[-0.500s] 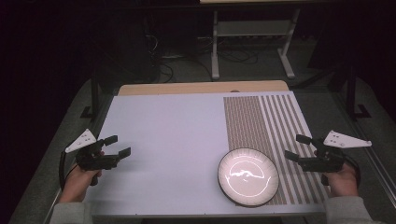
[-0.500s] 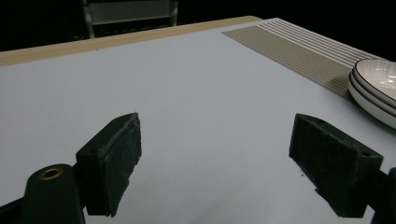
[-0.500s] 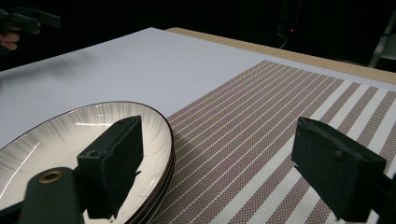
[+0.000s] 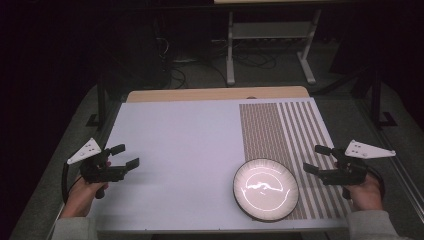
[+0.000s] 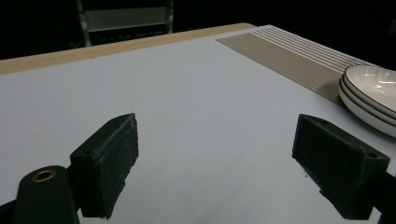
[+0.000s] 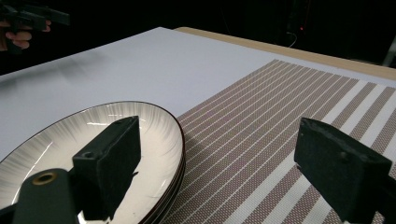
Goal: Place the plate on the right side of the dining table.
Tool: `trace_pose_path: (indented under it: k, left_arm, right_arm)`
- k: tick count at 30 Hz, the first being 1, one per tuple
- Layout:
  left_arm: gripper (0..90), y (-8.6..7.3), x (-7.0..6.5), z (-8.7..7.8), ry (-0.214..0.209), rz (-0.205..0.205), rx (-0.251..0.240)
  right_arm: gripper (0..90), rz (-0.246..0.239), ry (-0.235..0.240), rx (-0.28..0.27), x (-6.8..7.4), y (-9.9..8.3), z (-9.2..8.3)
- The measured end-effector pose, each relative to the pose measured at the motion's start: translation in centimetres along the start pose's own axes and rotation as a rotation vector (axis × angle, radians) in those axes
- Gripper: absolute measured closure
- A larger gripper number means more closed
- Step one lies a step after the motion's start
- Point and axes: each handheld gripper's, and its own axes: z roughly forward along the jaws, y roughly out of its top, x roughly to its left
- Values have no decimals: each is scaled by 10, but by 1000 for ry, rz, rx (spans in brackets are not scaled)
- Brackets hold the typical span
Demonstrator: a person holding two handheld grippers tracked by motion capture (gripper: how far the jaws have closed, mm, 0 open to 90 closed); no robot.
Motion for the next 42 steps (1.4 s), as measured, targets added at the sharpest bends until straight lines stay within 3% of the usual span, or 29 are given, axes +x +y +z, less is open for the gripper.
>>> trace_pose_path:
  k: [6, 14, 17, 18, 21, 22, 27, 28, 33, 38, 42]
  left_arm:
    - [153, 0, 0, 0, 47, -17, -4]
    - [153, 1, 1, 0, 11, -22, 8]
    - [154, 1, 1, 0, 22, -25, 14]
    - [175, 1, 1, 0, 38, -42, 29]
    - [206, 2, 1, 0, 39, -54, 41]
    - [254, 2, 1, 0, 33, -57, 42]
    - [308, 5, -3, 0, 22, -36, 26]
    - [308, 6, -4, 1, 24, -32, 24]
    - [390, 8, -1, 0, 1, -56, 28]
    - [412, 11, -3, 1, 20, -56, 30]
    - [478, 17, -9, 5, 20, -50, 40]
  right_arm:
    - [132, -3, 0, 1, 3, 1, 1]
    - [132, 36, 5, -13, 2, 2, 0]
    - [134, 34, -6, -12, 3, 3, 0]
    - [134, 40, -10, -13, 3, 3, 0]
    - [135, 47, -11, -18, 3, 4, 0]
    - [135, 51, -12, -17, 3, 4, 0]
    - [134, 52, 0, 3, 3, 5, 1]
    - [132, 58, 20, 10, 3, 5, 1]
    - [134, 62, 26, 19, 4, 6, 2]
    - [181, 59, 22, 30, 4, 7, 0]
    - [282, 56, 14, 54, 7, 10, -1]
